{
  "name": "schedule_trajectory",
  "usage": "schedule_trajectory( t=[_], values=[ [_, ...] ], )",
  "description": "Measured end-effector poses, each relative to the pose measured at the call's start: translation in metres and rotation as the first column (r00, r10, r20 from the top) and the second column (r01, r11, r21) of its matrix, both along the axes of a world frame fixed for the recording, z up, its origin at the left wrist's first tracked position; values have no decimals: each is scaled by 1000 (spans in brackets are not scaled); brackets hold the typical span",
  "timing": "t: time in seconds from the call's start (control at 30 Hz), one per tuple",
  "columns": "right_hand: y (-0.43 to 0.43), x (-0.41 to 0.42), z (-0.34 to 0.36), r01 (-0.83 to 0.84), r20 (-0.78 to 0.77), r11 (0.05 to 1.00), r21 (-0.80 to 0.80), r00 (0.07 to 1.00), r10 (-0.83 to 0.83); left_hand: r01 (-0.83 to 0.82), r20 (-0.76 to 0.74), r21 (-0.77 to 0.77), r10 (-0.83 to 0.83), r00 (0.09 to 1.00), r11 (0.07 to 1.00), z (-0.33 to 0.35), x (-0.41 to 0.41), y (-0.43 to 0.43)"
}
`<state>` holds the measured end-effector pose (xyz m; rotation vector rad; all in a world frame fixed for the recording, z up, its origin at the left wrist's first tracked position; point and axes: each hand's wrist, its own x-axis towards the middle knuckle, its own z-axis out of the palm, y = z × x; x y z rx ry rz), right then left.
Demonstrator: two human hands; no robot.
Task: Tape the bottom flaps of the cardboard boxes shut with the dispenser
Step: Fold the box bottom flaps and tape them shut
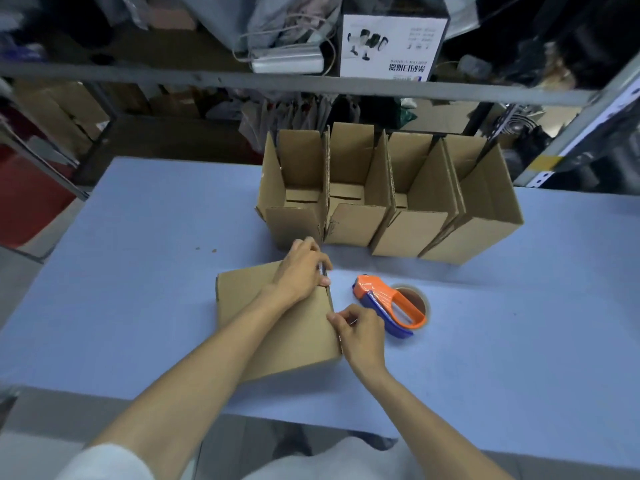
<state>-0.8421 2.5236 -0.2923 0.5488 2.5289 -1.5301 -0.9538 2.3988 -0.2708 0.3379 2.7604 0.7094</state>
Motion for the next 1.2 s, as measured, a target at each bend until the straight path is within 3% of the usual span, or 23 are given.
schedule_trajectory(
  t=[0.07,0.1,0.17,0.2,0.27,0.37,0.47,0.53,0.6,0.7,0.8,0.9,1.0,1.13,1.2],
  values=[
    [7,-2,2,-12,-10,996,-87,1000,11,-160,-46,-53,158,986,986,0,25,8],
    [13,-2,1,16,-55,999,-52,998,-19,-216,-31,-87,214,976,973,-3,40,11],
    [31,-2,-6,123,-127,969,214,987,-97,-239,52,-178,251,966,955,-12,70,16],
    [41,-2,-12,140,-103,914,380,989,-108,-216,81,-210,238,968,953,-17,82,17],
    [58,-6,-24,21,54,825,565,997,-62,-139,70,-227,159,985,964,-27,95,13],
    [65,-9,-37,-221,232,742,633,969,91,2,28,-236,4,1000,972,-32,100,-2],
    [68,-8,-39,-259,213,693,673,965,154,51,23,-232,-47,999,971,-28,99,-16],
    [74,-1,-33,-189,84,760,622,981,175,2,31,-221,5,1000,975,-19,97,-20],
    [80,10,-22,-84,-140,853,516,973,181,-66,18,-77,68,998,995,-5,92,-19],
    [88,24,0,-75,-335,804,590,883,329,-93,-2,374,101,995,923,27,82,-10],
    [95,30,19,-107,-408,775,623,800,439,61,-54,459,-41,998,886,56,77,-7],
    [100,32,31,-143,-440,776,615,754,488,133,-55,430,-121,991,893,70,78,-6],
    [104,30,39,-244,-412,782,574,739,533,88,-26,464,-86,996,882,73,80,-5],
    [109,23,47,-452,-283,830,327,791,543,-1,-3,490,3,1000,872,68,77,0],
    [107,22,45,-479,-229,849,223,821,524,-62,22,504,59,998,861,63,77,2]
  ],
)
